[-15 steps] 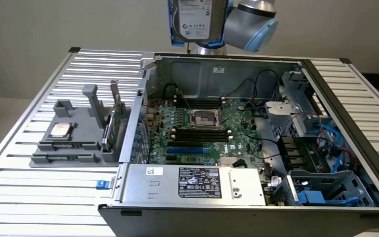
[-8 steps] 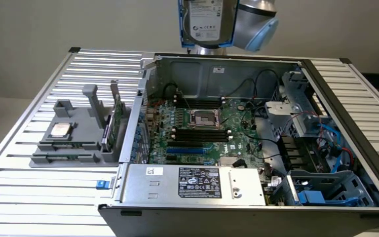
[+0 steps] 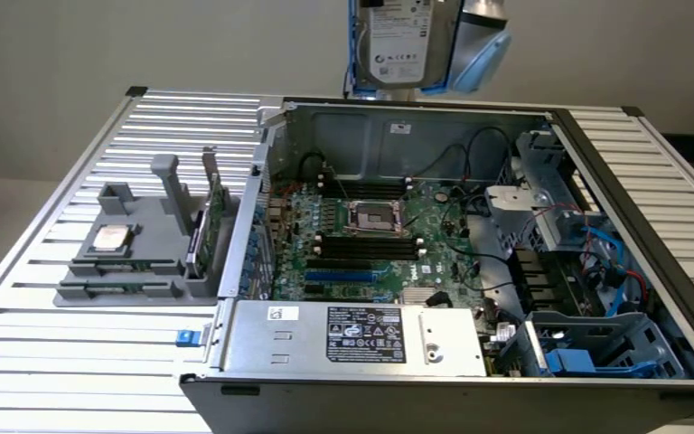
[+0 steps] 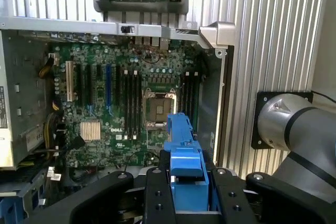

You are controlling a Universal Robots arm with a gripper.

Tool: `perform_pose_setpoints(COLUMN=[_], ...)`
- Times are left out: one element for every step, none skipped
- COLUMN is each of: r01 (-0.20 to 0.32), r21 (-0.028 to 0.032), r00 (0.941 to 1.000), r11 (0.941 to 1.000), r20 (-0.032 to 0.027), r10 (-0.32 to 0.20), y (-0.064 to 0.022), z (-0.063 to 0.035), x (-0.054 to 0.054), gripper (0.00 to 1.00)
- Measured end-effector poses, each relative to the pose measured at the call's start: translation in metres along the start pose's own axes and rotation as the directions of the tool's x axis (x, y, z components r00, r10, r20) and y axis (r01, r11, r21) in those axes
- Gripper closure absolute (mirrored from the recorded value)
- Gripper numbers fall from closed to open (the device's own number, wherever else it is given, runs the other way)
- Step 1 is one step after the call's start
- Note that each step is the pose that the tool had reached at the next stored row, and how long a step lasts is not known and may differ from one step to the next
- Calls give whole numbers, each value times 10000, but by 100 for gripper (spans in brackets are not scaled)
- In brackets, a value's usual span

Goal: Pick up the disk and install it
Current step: 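Pick up the disk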

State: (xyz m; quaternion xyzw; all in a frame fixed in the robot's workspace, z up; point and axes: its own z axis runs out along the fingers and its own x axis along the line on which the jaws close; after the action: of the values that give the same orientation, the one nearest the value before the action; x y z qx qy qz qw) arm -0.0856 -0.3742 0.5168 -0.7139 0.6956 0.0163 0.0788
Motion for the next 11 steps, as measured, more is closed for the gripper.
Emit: perform_pose_setpoints(r01=[5, 10, 16, 23, 29, 34, 39, 43, 48, 51, 53], r21=[-2, -3, -5, -9, -12, -14, -15, -17, -19, -20, -22], r00=[10000, 9999, 9998, 9996, 9994, 9992, 9990, 9987, 9985, 9982, 9980], r11=[10000, 10000, 10000, 10000, 10000, 10000, 10000, 10000, 10000, 10000, 10000], r20=[-62, -127, -197, -270, -344, -405, -455, -507, -554, -596, -631], r10=[-5, -11, -16, -23, -30, -34, -39, -44, -49, -52, -55], y=[-27, -54, -82, -110, -137, -163, -188, -216, -245, -276, -303], z=[2, 5, 7, 9, 11, 14, 16, 18, 20, 23, 25], x=[3, 7, 10, 13, 17, 21, 25, 31, 36, 42, 49], gripper=[67, 67, 67, 67, 67, 67, 67, 67, 67, 67, 67])
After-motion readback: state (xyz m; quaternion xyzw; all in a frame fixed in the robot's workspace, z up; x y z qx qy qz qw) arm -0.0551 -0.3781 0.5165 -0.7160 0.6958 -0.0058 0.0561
